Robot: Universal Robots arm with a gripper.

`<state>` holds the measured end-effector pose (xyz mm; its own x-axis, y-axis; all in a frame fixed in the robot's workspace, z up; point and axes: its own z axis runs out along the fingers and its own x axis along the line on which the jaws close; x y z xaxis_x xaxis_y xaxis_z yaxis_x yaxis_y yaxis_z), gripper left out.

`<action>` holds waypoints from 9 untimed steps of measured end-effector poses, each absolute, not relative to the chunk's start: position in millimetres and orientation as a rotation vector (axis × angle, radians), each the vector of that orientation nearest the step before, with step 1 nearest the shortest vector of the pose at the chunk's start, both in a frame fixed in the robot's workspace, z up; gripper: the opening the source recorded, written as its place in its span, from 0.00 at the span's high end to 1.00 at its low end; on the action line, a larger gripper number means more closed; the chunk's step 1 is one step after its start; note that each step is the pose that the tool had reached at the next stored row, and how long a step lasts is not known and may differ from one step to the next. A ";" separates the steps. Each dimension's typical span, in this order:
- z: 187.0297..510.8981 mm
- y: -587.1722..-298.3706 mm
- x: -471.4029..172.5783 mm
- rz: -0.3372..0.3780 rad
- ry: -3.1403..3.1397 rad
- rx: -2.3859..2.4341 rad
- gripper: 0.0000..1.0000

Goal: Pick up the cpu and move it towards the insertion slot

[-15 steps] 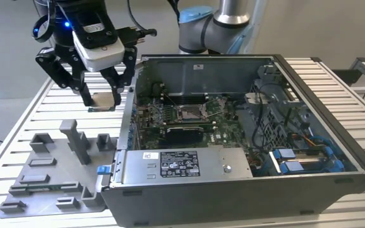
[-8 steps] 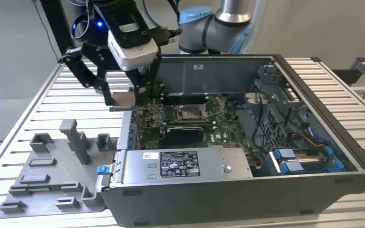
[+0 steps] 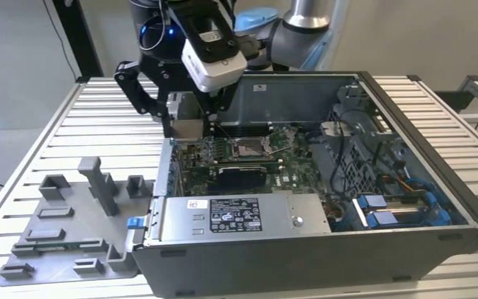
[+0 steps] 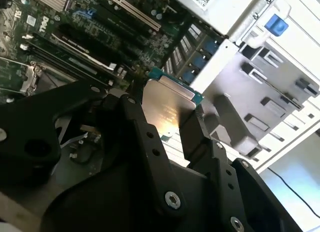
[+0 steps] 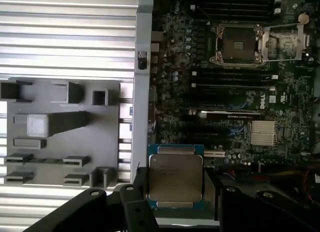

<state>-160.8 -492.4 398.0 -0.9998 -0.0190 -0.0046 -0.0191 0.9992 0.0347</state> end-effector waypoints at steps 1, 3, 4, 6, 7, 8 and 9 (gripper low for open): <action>398.0 -492.4 -156.3 0.054 3.137 -0.030 1.00; 398.0 -492.4 -148.2 0.054 3.137 -0.030 1.00; 398.0 -492.3 -144.1 0.054 3.137 -0.030 1.00; 398.0 -492.4 -135.4 0.054 3.137 -0.030 1.00; 398.0 -492.4 -131.0 0.054 3.137 -0.030 1.00; 398.0 -492.3 -126.5 0.054 3.137 -0.030 1.00; 398.0 -492.3 -122.0 0.054 3.137 -0.030 1.00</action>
<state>-122.0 -492.3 398.0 -0.9998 -0.0190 -0.0045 -0.0192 0.9992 0.0347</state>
